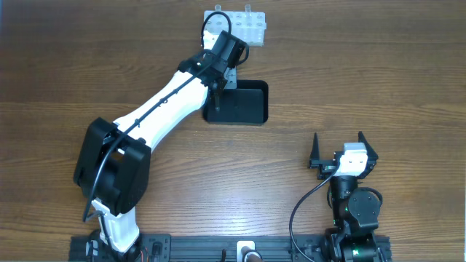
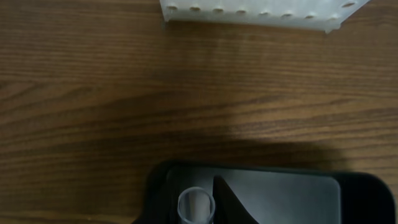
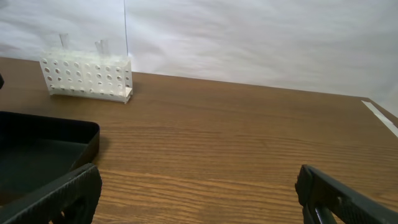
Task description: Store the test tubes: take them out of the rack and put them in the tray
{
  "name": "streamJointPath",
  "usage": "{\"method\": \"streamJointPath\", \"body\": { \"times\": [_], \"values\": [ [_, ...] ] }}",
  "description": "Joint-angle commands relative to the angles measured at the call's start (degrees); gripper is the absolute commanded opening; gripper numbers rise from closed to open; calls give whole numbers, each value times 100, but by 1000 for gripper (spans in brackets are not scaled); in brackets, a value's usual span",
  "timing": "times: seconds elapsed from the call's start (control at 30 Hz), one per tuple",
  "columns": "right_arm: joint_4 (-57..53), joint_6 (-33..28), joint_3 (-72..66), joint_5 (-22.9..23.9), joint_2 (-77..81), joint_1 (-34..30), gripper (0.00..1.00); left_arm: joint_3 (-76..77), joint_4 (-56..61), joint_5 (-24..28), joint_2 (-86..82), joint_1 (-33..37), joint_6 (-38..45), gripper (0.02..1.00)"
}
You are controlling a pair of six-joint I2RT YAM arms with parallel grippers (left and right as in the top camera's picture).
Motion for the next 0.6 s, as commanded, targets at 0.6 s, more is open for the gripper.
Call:
{"method": "streamJointPath", "body": {
  "times": [0.6],
  "values": [
    [-22, 28, -35, -24, -52, -4, 993, 17, -166, 129, 452, 98, -59, 75]
  ]
}}
